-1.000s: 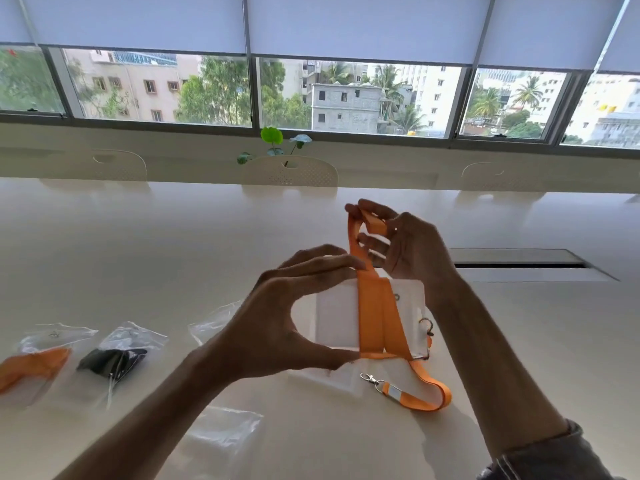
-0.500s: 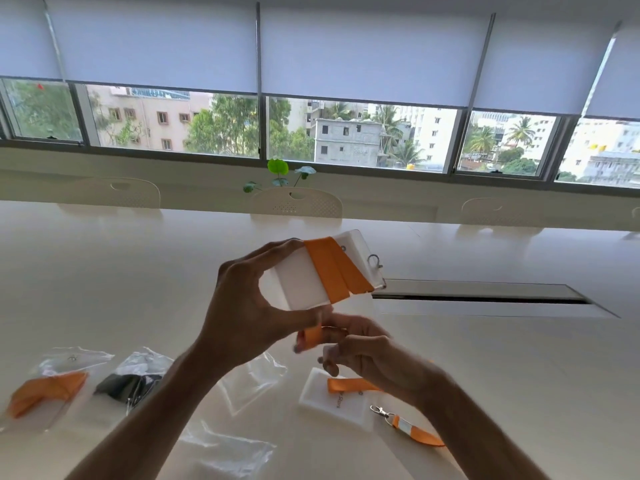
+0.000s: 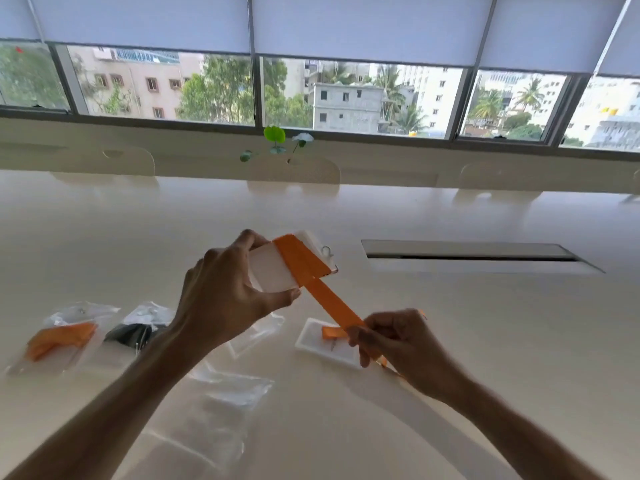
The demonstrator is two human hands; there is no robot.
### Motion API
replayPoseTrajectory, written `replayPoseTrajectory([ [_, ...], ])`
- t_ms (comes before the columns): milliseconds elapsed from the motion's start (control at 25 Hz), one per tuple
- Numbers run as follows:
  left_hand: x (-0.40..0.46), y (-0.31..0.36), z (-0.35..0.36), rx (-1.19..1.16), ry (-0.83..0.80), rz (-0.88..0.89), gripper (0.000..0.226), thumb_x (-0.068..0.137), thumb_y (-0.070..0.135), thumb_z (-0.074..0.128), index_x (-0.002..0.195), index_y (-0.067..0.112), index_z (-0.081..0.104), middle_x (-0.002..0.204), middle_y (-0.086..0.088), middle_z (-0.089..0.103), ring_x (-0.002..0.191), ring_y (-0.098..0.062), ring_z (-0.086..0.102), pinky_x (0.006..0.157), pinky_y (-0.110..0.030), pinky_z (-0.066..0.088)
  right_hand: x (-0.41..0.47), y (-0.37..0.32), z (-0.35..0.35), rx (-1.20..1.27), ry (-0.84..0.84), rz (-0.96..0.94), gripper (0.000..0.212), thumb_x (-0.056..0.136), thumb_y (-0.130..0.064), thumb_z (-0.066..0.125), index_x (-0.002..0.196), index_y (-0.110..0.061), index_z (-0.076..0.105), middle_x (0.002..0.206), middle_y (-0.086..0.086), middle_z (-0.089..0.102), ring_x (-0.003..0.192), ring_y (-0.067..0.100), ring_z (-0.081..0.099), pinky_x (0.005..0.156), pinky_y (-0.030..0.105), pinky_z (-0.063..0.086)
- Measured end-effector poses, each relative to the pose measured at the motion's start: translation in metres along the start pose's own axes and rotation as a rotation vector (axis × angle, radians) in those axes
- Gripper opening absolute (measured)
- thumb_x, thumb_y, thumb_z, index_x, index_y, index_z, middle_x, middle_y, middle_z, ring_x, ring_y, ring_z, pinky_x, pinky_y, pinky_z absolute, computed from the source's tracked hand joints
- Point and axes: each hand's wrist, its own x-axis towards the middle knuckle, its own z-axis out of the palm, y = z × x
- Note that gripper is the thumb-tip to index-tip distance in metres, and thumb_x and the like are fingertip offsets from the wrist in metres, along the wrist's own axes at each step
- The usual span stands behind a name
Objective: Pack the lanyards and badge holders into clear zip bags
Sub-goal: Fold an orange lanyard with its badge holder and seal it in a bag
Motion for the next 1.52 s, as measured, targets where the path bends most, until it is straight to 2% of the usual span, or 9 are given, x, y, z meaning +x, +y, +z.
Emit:
replayPoseTrajectory([
  [200,-0.049,0.015,0.022,0.222,-0.120,0.013,0.075,0.060,0.067,0.075,0.121,0.025,0.061,0.102,0.003,0.071,0.085,-0.025,0.067,0.070,-0.030,0.049,-0.037,-0.016,0.007,-0.267,-0.101,-0.110,0.029,0.089,-0.054,0.051,0.079,-0.032,0.067,0.074,-0.013,0.068,0.063,0.010,0.059,0.062,0.036,0.047],
  [360,-0.088,0.040,0.040,0.267,-0.232,0.115,0.087,0.061,0.060,0.079,0.130,0.012,0.059,0.102,-0.002,0.068,0.079,-0.031,0.064,0.071,-0.034,0.051,-0.034,-0.012,0.010,-0.044,-0.037,-0.131,0.022,0.090,-0.037,0.059,0.081,-0.019,0.069,0.074,-0.004,0.067,0.072,0.012,0.063,0.071,0.040,0.050],
  [520,-0.114,0.054,0.053,0.234,-0.284,0.272,0.085,0.063,0.049,0.081,0.130,0.003,0.057,0.099,-0.008,0.067,0.078,-0.026,0.066,0.074,-0.035,0.052,-0.022,0.015,0.019,0.181,0.050,0.015,0.024,0.096,-0.019,0.058,0.082,-0.004,0.070,0.073,0.000,0.067,0.071,0.008,0.060,0.069,0.027,0.047],
  [680,-0.119,0.052,0.057,0.052,-0.433,0.182,0.077,0.081,0.061,0.059,0.142,0.017,0.046,0.107,0.001,0.064,0.089,-0.018,0.061,0.083,-0.031,0.048,-0.021,0.031,0.031,0.267,0.137,0.112,0.024,0.096,-0.018,0.056,0.081,-0.004,0.068,0.075,0.008,0.068,0.069,0.011,0.063,0.070,0.027,0.052],
  [800,-0.115,0.049,0.061,-0.173,-0.476,0.077,0.040,0.089,0.046,0.051,0.125,0.030,0.057,0.096,0.004,0.070,0.078,-0.013,0.061,0.072,-0.030,0.048,-0.023,0.038,0.039,0.325,0.147,0.117,0.026,0.098,-0.018,0.054,0.081,-0.001,0.064,0.075,0.008,0.068,0.067,0.010,0.063,0.066,0.026,0.052],
  [960,-0.107,0.040,0.067,-0.173,-0.562,0.092,0.035,0.082,0.032,0.055,0.117,0.035,0.059,0.063,-0.004,0.055,0.056,-0.019,0.047,0.053,-0.016,0.036,-0.025,0.041,0.044,0.347,0.169,0.093,0.021,0.097,-0.016,0.054,0.080,-0.007,0.061,0.070,-0.001,0.066,0.063,0.010,0.063,0.061,0.021,0.052],
  [1160,-0.099,0.039,0.070,-0.041,-0.574,0.202,0.023,0.077,0.036,0.054,0.098,0.031,0.049,0.054,0.011,0.039,0.048,-0.004,0.041,0.061,-0.017,0.026,-0.021,0.042,0.036,0.118,0.323,0.045,0.015,0.092,-0.018,0.060,0.077,-0.016,0.062,0.069,-0.005,0.068,0.056,0.010,0.066,0.053,0.020,0.052],
  [1360,-0.092,0.038,0.065,0.000,-0.570,0.256,0.018,0.071,0.037,0.051,0.086,0.029,0.055,0.051,0.002,0.047,0.046,-0.016,0.044,0.048,-0.017,0.026,-0.031,0.041,0.048,-0.010,0.188,0.057,0.012,0.092,-0.029,0.063,0.080,-0.026,0.063,0.076,-0.005,0.072,0.061,0.019,0.067,0.059,0.043,0.057],
  [1520,-0.091,0.029,0.063,-0.067,-0.721,0.110,0.019,0.069,0.037,0.043,0.084,0.039,0.053,0.051,0.005,0.044,0.056,-0.010,0.045,0.075,-0.027,0.033,-0.036,0.042,0.054,-0.067,0.158,0.023,0.007,0.086,-0.029,0.070,0.084,-0.026,0.065,0.079,-0.012,0.069,0.066,0.013,0.063,0.059,0.033,0.053],
])
